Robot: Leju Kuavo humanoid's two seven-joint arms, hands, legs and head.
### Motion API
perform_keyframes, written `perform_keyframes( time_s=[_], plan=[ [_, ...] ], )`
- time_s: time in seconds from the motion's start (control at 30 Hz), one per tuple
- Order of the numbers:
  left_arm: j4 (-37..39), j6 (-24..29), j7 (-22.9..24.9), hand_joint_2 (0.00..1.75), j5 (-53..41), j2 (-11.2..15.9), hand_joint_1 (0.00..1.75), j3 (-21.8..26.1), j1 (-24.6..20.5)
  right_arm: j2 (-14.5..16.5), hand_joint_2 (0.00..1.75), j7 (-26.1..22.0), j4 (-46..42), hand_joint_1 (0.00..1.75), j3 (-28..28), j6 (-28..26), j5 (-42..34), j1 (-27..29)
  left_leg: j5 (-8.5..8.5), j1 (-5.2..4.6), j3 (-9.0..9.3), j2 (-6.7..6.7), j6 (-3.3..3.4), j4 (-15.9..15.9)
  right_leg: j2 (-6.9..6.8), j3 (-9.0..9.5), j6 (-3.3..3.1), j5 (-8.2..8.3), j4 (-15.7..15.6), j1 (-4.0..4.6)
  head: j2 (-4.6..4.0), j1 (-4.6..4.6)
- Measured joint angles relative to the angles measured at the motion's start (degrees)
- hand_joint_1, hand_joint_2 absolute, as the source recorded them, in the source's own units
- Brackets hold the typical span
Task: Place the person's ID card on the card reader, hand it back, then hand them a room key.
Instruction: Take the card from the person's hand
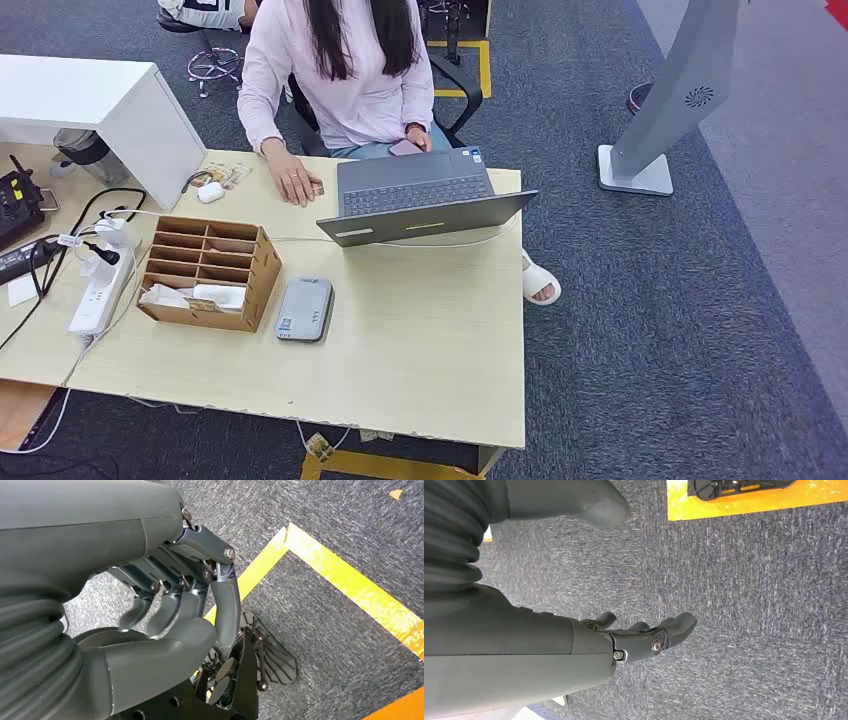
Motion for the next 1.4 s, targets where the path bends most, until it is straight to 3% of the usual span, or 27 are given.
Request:
perform_keyframes(
  time_s=[0.07,0.13,0.17,0.5,0.6,0.73,0.97,1.27,1.4],
  plan=[
    [0.00,0.00,-0.01,1.75,-0.06,0.00,1.03,0.00,0.00,0.02,1.75,-0.05,0.00,0.00,0.00,-0.02,-0.07,0.01,0.00,0.00,0.00,0.00,0.00,0.00,0.00,0.00,0.00,0.00,0.00,0.00,0.00,0.00],
    [0.00,-0.08,0.01,1.75,-0.25,0.00,0.15,0.00,0.00,0.04,1.75,-0.13,0.01,0.00,0.00,-0.04,-0.17,0.02,0.00,0.00,0.00,0.00,0.00,0.00,0.00,0.00,0.00,0.00,0.00,0.00,0.00,0.00],
    [0.00,-0.23,0.06,1.75,-0.38,0.00,0.00,0.00,0.00,0.05,1.75,-0.14,0.01,0.00,0.00,-0.04,-0.20,0.03,0.00,0.00,0.00,0.00,0.00,0.00,0.00,0.00,0.00,0.00,0.00,0.00,0.00,0.00],
    [0.00,-0.97,0.20,1.75,-1.08,0.02,0.00,0.00,-0.09,0.17,1.75,0.45,0.00,0.00,0.00,-0.05,0.11,-0.01,0.00,0.00,0.00,0.00,0.00,0.00,0.00,0.00,0.00,0.00,0.00,0.00,0.00,0.00],
    [0.00,-2.14,-3.02,1.75,-0.79,0.08,0.00,0.08,-0.07,0.20,1.75,0.31,0.00,0.00,0.00,-0.19,-0.22,-0.01,0.00,0.00,0.00,0.00,0.00,0.00,0.00,0.00,0.00,0.00,0.00,0.00,0.00,0.00],
    [0.00,-7.96,-9.08,1.75,-0.11,0.20,0.00,0.79,-0.05,0.23,1.75,-0.19,0.00,0.00,0.04,-0.30,-0.65,0.00,0.00,0.00,0.00,0.00,0.00,0.00,0.00,0.00,0.00,0.00,0.00,0.00,0.00,0.00],
    [0.00,-10.84,-10.89,1.75,0.08,0.38,0.00,1.18,0.00,0.29,1.75,-0.50,0.00,0.00,0.08,-0.39,-0.89,0.01,0.00,0.00,0.00,0.00,0.00,0.00,0.00,0.00,0.00,0.00,0.00,0.00,0.00,0.00],
    [-0.27,-30.53,-21.87,1.75,1.84,0.34,0.00,3.65,0.16,0.35,1.75,-2.21,0.00,0.00,1.27,-0.45,-2.67,0.01,0.00,0.00,0.00,0.00,0.00,0.00,0.00,0.00,0.00,0.00,0.00,0.00,0.00,0.00],
    [-3.48,-36.68,-23.06,1.75,-3.53,-0.27,0.00,7.75,1.47,0.39,1.75,-2.68,0.01,0.00,2.18,-0.65,-3.55,0.01,0.00,0.00,0.01,0.01,0.00,0.00,0.01,-0.01,0.00,0.00,0.00,0.00,0.00,0.00]
  ],
)
